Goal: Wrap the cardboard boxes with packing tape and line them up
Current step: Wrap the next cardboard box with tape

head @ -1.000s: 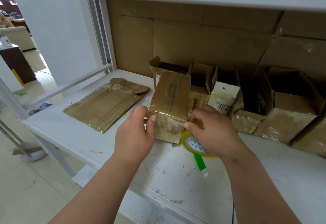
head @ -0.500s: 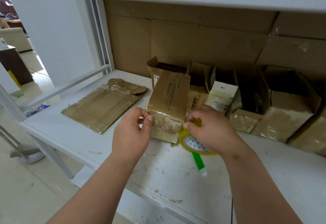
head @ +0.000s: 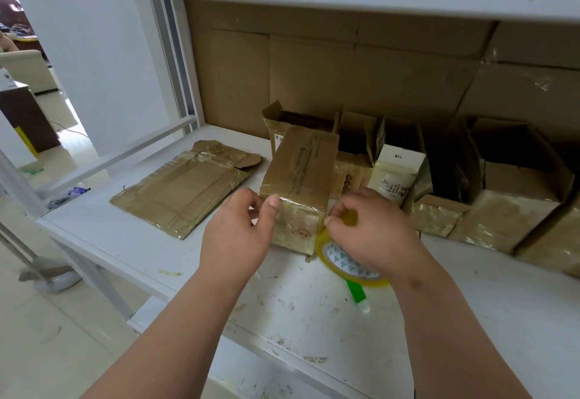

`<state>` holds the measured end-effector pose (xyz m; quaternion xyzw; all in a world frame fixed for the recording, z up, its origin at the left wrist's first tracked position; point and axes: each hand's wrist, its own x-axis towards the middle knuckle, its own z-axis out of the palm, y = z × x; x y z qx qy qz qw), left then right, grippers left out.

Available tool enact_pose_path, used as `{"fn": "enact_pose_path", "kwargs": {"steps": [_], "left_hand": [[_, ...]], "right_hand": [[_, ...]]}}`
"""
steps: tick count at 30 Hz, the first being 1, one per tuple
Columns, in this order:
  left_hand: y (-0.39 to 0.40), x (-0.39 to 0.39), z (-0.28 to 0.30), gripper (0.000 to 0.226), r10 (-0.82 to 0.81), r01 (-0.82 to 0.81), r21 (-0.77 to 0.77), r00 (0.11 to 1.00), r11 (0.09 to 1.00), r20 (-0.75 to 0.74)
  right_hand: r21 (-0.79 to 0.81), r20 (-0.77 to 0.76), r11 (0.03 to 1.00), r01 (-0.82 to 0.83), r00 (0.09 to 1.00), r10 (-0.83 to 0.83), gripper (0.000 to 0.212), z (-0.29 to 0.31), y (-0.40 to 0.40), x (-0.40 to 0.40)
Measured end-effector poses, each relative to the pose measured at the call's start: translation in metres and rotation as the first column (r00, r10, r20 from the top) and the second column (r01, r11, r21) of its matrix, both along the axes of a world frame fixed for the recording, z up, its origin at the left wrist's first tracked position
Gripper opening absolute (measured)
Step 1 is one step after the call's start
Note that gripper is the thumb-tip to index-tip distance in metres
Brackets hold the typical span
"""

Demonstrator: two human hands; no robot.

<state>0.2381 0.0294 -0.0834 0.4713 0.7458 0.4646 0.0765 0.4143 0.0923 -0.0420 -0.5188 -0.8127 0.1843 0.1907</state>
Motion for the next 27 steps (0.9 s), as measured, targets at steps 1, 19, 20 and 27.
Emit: {"fn": "enact_pose_path", "kwargs": {"steps": [1,19,20,27], "left_hand": [[-0.001,0.001,0.001,0.034,0.005,-0.005,0.009,0.999,1.000,0.043],[-0.003,-0.045,-0.002,0.105,-0.088,0.087,-0.048,0.996,0.995,-0.033],[-0.002,-0.049,-0.001,0.104,-0.089,0.087,-0.054,0.995,0.995,-0.035],[0.003,-0.074,0.006,0.103,-0.104,0.097,-0.107,0.993,0.990,-0.062]], "right_hand": [[-0.056,-0.037,0.998,-0.017,0.999,0.015,0.006,0.002,0.000,0.001],[-0.455,-0.580,0.830,-0.321,0.814,-0.003,0.022,-0.054,-0.021,-0.014],[-0.475,-0.585,0.801,-0.364,0.811,0.021,0.022,-0.057,-0.023,-0.013],[-0.529,-0.641,0.677,-0.511,0.763,0.075,0.034,-0.069,-0.038,-0.020]]}}
